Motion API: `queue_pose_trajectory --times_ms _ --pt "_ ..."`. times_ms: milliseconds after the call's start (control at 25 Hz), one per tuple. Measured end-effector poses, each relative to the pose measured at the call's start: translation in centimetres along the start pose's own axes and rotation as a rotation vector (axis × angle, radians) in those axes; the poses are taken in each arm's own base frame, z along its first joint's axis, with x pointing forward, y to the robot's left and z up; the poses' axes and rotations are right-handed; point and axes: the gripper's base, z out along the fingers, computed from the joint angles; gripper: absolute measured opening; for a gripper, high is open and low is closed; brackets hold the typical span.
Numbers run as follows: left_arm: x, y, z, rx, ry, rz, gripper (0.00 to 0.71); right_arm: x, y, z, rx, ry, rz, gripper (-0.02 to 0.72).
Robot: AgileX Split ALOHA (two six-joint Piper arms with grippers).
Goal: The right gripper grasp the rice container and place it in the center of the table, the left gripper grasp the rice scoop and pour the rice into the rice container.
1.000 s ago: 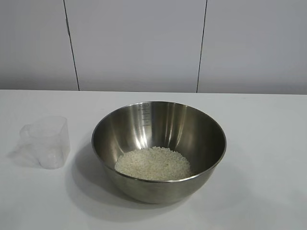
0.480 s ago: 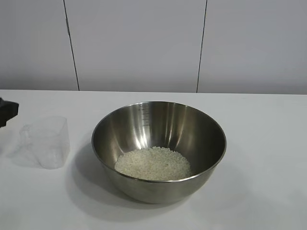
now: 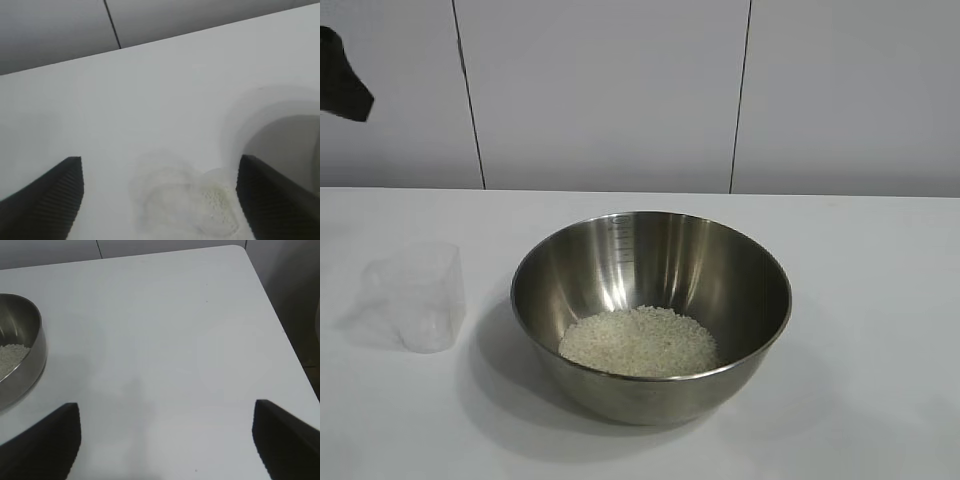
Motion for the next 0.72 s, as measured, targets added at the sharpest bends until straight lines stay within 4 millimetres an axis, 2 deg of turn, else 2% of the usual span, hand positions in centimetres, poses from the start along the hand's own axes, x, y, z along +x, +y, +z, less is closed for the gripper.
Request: queue_pose_trajectory --times_ms 120,240,360,480,720 --pt "-0.3 4.5 -1.3 -0.098 0.066 -0.124 0.605 0.0 0.0 0.0 0.000 0.000 0.000 0.639" --pt "-0.1 9.3 -3.5 -0.202 0.138 -0.260 0.605 0.0 0.0 0.0 0.000 0.000 0.000 0.639" --pt "-0.2 12.4 -6.0 -0.265 0.174 -0.355 0.605 0.0 0.0 0.0 0.000 0.000 0.000 0.639" --pt "-0.4 13.6 -7.6 -0.230 0.187 -0.427 0.605 0.0 0.0 0.0 0.000 0.000 0.000 0.639" --pt "-1.9 12.1 -9.0 -0.055 0.064 -0.391 0.605 0.0 0.0 0.0 0.000 0.000 0.000 0.639"
